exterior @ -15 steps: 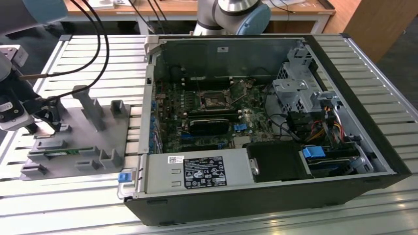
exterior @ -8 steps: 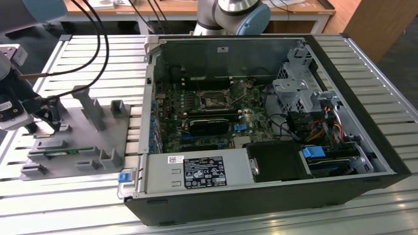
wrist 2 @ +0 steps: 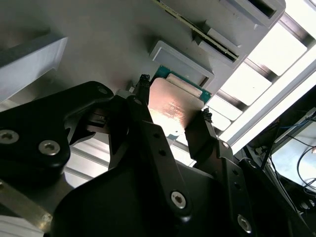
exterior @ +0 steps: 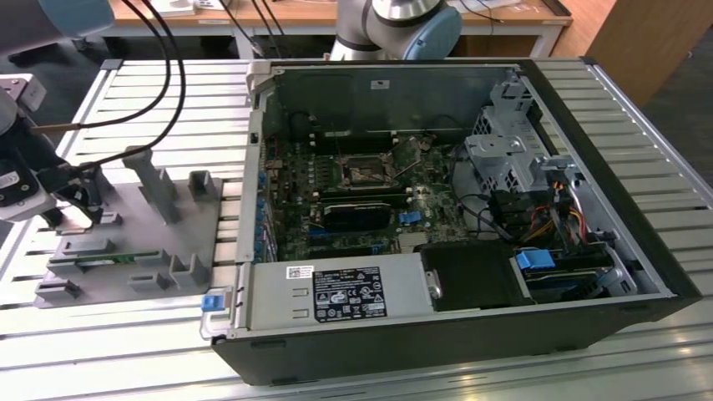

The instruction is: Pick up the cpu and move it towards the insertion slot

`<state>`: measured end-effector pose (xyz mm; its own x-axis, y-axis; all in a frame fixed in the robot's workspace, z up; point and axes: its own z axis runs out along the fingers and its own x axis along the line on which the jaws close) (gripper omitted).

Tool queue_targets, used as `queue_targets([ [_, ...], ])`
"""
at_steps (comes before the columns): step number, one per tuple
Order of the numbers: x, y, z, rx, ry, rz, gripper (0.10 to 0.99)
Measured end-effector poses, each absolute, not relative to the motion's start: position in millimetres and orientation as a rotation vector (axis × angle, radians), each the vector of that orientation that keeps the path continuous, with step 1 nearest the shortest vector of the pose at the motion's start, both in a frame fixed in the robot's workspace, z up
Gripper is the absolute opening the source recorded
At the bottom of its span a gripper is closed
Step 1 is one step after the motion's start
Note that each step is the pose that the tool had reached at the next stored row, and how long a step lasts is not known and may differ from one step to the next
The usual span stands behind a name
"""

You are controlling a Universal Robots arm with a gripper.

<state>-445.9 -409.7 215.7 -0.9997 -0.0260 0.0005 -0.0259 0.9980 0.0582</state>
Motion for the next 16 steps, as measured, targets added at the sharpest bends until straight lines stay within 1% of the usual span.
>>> queue_targets([
  [16,-445.9,-409.7,219.1,0.041,-3.139,-0.091,0.541],
])
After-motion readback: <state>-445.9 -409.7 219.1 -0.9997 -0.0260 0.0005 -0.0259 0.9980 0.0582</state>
